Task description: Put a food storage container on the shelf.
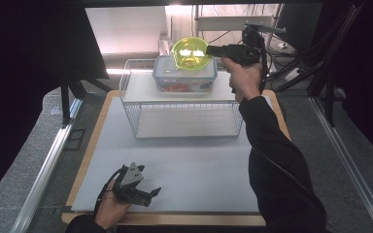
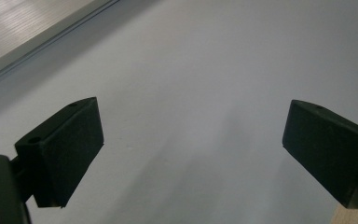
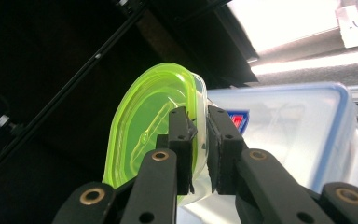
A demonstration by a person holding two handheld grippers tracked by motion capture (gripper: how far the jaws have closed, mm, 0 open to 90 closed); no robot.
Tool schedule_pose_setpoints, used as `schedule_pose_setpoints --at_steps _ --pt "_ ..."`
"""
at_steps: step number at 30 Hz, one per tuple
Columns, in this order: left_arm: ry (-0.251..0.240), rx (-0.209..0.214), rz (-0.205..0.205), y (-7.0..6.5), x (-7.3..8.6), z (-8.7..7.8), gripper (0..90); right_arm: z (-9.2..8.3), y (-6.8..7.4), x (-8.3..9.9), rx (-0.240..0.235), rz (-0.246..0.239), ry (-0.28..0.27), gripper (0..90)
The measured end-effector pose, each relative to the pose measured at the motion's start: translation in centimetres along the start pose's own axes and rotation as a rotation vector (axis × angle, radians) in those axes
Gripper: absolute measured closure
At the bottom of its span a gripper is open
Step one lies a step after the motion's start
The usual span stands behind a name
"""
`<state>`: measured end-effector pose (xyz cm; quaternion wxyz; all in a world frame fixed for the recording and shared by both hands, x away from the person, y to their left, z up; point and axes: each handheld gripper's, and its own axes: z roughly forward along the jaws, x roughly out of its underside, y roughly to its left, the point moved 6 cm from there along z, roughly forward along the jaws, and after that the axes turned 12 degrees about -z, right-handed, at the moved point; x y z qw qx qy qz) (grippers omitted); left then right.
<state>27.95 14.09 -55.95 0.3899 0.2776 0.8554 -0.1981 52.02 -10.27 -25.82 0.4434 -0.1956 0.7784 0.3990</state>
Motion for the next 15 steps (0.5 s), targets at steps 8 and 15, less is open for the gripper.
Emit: schedule_pose_setpoints --at_steps 8,15 --pt "0.001 0.008 0.004 -0.1 0.0 -0.1 5.1 3.4 -0.4 -0.6 0.07 0.032 0.011 81.7" --pt "0.005 0.01 0.008 -0.1 0.1 0.0 5.2 4.3 -1.3 -0.4 0.095 0.063 0.005 80.8"
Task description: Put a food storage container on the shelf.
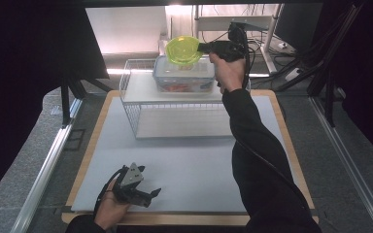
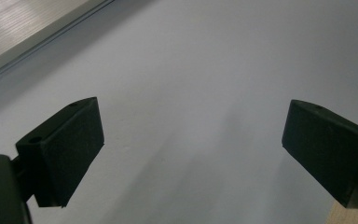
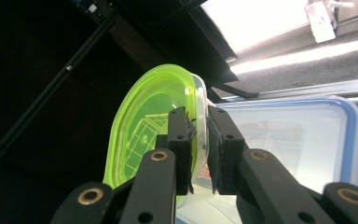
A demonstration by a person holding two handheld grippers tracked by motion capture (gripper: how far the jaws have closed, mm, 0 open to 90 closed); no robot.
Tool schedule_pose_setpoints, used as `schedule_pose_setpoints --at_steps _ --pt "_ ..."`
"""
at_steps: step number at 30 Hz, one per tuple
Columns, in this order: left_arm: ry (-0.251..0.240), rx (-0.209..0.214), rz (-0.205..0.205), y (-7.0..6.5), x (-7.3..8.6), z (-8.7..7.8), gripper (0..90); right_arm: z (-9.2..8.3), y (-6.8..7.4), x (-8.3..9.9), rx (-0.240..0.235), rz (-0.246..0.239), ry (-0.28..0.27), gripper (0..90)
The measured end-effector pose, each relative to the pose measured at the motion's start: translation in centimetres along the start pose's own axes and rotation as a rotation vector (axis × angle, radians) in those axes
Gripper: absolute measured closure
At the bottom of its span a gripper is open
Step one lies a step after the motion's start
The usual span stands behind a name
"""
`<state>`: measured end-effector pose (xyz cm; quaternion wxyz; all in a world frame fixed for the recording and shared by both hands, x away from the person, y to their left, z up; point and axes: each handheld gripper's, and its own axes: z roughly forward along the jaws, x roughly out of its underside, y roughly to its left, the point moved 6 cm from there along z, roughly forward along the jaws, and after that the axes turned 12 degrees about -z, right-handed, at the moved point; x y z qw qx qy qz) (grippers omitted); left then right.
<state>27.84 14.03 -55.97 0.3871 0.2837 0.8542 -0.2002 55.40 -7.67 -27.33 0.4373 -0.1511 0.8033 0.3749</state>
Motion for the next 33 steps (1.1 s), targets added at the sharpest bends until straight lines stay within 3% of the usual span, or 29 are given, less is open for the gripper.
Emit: schedule_pose_setpoints --at_steps 8,14,20,23,28,33 --pt "0.007 0.0 0.005 -0.1 0.1 0.1 5.2 0.2 -0.6 0.0 0.048 -0.012 -0.021 74.0" --pt "0.012 0.001 0.008 -0.1 0.1 0.1 5.2 0.1 -0.8 -0.1 0.056 -0.01 -0.034 73.3" --pt "0.012 0.001 0.011 -0.1 0.1 0.2 5.2 0.0 -0.5 -0.1 0.048 -0.043 -0.035 63.1" --pt "0.012 -0.002 0.016 -0.1 0.1 0.1 5.2 -0.5 -0.4 -0.2 0.042 -0.08 -0.045 54.5" --pt "0.008 -0.001 0.011 -0.1 0.1 0.1 5.2 -1.7 -0.2 0.5 -0.006 -0.19 -0.033 34.7" --pt "0.011 -0.004 0.012 -0.1 0.1 0.1 5.2 -3.1 -0.5 1.7 -0.045 -0.233 -0.034 27.0"
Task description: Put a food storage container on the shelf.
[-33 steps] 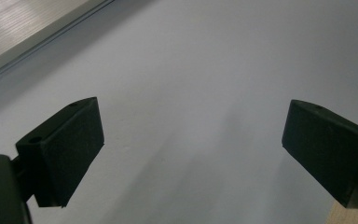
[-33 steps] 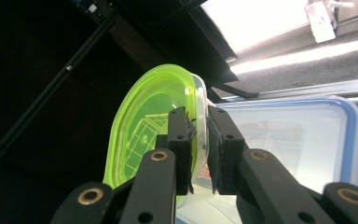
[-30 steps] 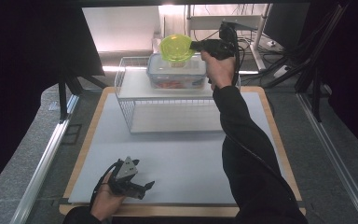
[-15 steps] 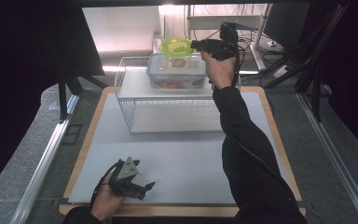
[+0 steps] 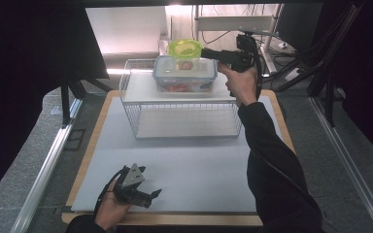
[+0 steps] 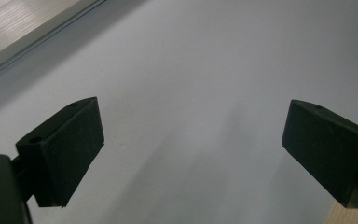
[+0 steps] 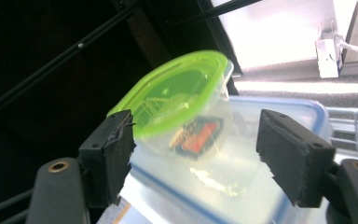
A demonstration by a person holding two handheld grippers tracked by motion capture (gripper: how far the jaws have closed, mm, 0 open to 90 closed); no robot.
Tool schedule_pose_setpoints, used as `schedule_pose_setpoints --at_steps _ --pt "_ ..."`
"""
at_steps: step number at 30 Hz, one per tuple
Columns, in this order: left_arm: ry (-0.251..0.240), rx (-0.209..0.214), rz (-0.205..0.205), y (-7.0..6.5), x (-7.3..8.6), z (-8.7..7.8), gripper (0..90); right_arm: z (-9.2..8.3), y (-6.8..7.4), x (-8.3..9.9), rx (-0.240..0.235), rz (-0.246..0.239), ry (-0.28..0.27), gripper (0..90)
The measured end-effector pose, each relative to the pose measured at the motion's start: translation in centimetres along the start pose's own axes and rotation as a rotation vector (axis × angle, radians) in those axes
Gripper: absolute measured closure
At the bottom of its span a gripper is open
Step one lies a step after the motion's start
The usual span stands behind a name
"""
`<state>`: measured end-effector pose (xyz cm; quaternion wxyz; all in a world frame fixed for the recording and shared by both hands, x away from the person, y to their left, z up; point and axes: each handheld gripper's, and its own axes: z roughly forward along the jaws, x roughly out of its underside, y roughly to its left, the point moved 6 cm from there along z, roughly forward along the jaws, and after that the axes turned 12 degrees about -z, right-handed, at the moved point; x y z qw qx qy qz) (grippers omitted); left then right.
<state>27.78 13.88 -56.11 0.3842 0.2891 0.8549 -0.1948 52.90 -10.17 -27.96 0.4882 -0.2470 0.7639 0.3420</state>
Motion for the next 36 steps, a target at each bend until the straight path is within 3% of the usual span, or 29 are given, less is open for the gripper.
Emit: schedule_pose_setpoints --at_steps 13,26,30,36 --pt "-0.001 0.003 -0.008 0.0 0.0 0.1 4.9 -4.1 1.6 5.3 -0.017 -0.201 0.052 12.3" --pt "0.002 -0.003 -0.002 -0.1 0.0 0.2 4.9 -7.0 3.5 12.3 -0.023 -0.33 0.105 6.4" --pt "0.001 -0.003 -0.001 -0.1 0.0 0.2 4.8 -7.5 3.3 14.6 -0.007 -0.365 0.139 4.2" --pt "0.005 -0.002 -0.001 0.0 0.1 0.3 4.6 -8.3 2.4 18.0 0.004 -0.364 0.188 2.0"
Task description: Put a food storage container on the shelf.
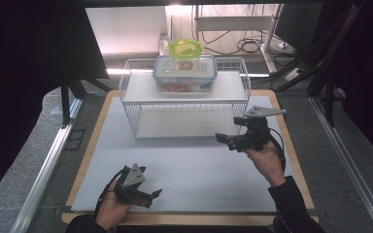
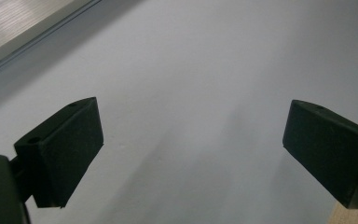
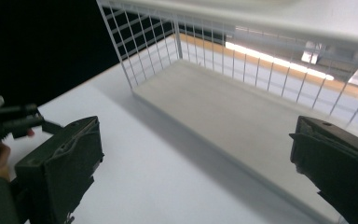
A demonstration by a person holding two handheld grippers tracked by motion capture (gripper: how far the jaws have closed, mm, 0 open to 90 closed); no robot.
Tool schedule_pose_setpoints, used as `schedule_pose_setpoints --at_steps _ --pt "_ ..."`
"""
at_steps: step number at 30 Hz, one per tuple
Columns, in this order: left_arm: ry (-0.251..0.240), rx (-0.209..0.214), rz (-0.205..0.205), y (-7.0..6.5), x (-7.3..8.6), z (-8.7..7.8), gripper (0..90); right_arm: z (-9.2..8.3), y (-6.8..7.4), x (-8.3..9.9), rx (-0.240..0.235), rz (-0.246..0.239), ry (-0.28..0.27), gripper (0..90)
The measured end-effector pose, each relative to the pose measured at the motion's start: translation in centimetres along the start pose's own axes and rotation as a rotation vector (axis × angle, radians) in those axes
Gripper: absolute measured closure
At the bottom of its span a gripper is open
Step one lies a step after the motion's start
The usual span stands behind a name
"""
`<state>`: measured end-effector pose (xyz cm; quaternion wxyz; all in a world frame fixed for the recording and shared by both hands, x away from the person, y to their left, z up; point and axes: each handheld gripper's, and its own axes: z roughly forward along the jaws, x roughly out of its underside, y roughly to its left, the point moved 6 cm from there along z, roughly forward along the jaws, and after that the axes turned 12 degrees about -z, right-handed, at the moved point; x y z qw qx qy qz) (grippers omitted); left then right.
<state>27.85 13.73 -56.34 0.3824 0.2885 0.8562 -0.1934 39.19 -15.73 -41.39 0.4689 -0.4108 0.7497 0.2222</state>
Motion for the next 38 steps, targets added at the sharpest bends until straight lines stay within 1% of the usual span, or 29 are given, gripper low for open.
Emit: schedule_pose_setpoints --at_steps 3,4,7,9,11,14,16,18,22,24,27,32,35,38 --pt "0.0 0.001 -0.001 0.0 0.0 0.0 4.4 -0.1 0.3 1.6 0.01 -0.006 0.005 2.0" --pt "0.0 -0.001 0.002 0.0 0.0 0.0 4.3 -0.2 0.4 2.1 0.015 -0.013 0.007 2.4" --pt "-0.001 -0.002 0.004 0.0 0.0 0.1 4.0 -0.5 0.8 3.3 0.052 -0.052 0.005 3.4" --pt "-0.002 -0.002 0.005 0.1 0.0 0.1 3.9 -0.7 1.1 4.0 0.063 -0.064 0.008 3.4" --pt "-0.003 -0.001 0.005 0.1 0.1 0.1 3.7 -0.9 1.4 4.8 0.062 -0.066 0.012 3.4" --pt "-0.002 -0.002 0.008 0.1 0.1 0.2 3.4 -0.9 1.8 6.1 0.064 -0.066 0.037 3.2" --pt "0.002 -0.003 0.015 0.1 0.2 0.2 2.6 -0.8 1.9 7.0 0.062 -0.053 0.049 2.4" --pt "0.007 -0.001 0.019 0.0 0.3 0.3 2.6 -0.7 2.0 8.0 0.058 -0.046 0.066 1.8" --pt "0.009 -0.006 0.025 0.1 0.3 0.5 2.1 -0.4 2.3 9.8 0.082 -0.052 0.106 0.2" --pt "0.015 -0.005 0.022 0.1 0.4 0.5 2.0 -0.3 2.5 10.4 0.083 -0.058 0.128 0.0" --pt "0.026 -0.005 0.023 0.2 0.6 0.6 1.7 0.0 3.0 11.5 0.09 -0.085 0.169 0.0" --pt "0.044 -0.011 0.024 0.3 0.8 0.8 1.1 0.5 3.7 13.3 0.083 -0.117 0.234 0.0" --pt "0.045 -0.013 0.027 0.3 0.8 0.8 1.0 0.8 3.9 14.1 0.069 -0.114 0.265 0.0" --pt "0.044 -0.015 0.028 0.3 0.8 0.8 0.9 1.0 4.1 14.6 0.058 -0.124 0.288 0.0"
